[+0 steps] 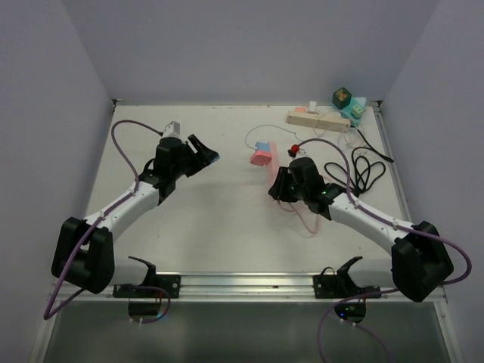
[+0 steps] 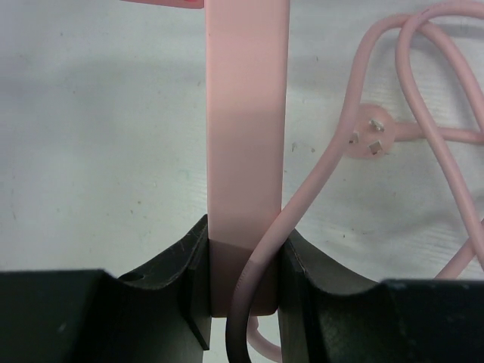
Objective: Pull the plug off the socket
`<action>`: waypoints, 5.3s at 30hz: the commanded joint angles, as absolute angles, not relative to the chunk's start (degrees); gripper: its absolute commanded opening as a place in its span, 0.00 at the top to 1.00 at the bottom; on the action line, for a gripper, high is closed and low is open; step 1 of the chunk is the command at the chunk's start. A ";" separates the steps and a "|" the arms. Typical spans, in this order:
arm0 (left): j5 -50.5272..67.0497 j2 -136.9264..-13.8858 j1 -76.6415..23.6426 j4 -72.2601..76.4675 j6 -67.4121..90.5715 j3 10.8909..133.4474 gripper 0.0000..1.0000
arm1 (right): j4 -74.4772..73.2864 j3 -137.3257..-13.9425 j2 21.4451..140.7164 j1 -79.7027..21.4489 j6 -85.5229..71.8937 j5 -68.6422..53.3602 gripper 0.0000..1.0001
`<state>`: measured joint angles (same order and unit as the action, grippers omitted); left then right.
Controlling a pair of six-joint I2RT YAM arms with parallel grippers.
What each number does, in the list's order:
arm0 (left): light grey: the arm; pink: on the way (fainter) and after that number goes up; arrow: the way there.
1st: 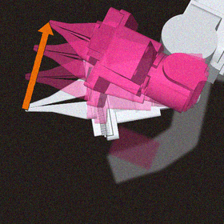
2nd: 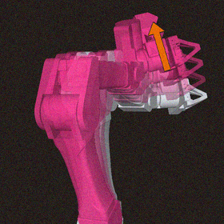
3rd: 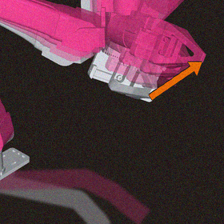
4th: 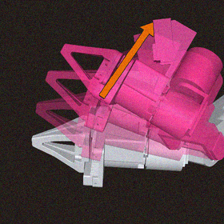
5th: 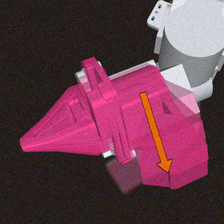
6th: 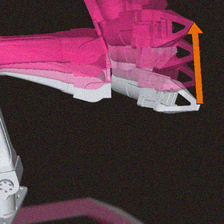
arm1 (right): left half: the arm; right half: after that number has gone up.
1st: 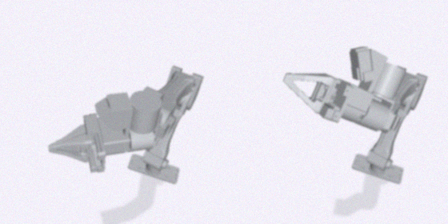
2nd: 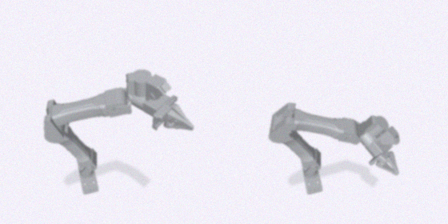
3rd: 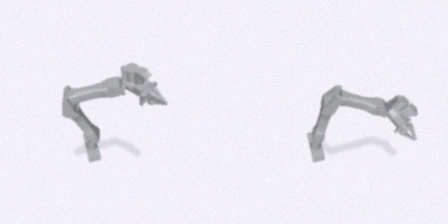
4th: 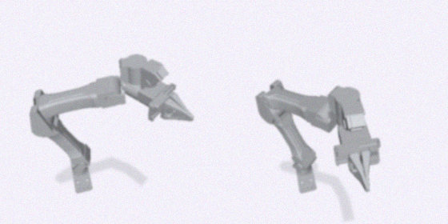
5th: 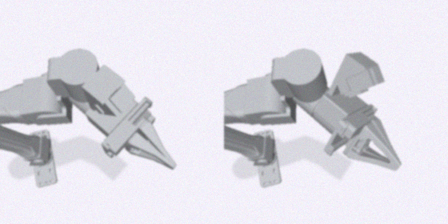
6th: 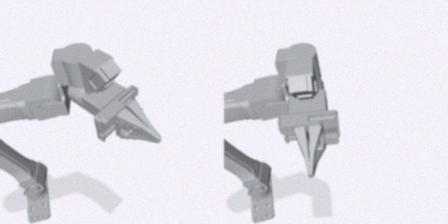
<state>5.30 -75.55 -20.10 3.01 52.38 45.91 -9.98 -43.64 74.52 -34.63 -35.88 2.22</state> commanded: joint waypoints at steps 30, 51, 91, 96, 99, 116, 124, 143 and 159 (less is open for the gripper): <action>-22.68 -108.12 -19.95 14.77 31.90 63.81 0.30 | -9.05 -47.64 70.05 -33.93 -30.23 -8.61 1.00; -0.54 -78.60 -20.57 8.53 40.34 48.52 0.00 | -6.24 -45.97 70.75 -33.93 -32.43 -10.28 1.00; 7.91 -83.58 -31.55 9.93 62.14 52.12 0.06 | -0.79 -44.65 72.51 -37.71 -33.57 -12.92 1.00; 8.09 -84.11 -32.17 9.41 62.49 51.07 0.11 | -0.79 -44.82 72.69 -37.71 -33.49 -12.92 1.00; 8.44 -84.20 -32.17 9.67 62.58 50.71 0.20 | -0.97 -44.82 72.77 -37.71 -33.40 -12.92 1.00; 10.10 -75.51 -31.03 5.89 64.86 46.58 1.00 | -4.13 -41.93 72.60 -36.57 -33.05 -1.42 1.00; 15.98 -70.40 -24.79 -1.74 63.64 45.53 1.00 | -4.39 -38.76 72.77 -32.79 -31.82 1.32 1.00; -21.08 -75.84 -19.51 -5.19 45.79 46.05 0.93 | -6.68 -43.59 68.64 -32.08 -30.67 -3.60 1.00; -33.93 -92.46 -18.02 4.66 45.26 47.64 0.55 | -5.27 -41.40 67.41 -32.08 -31.03 -8.00 1.00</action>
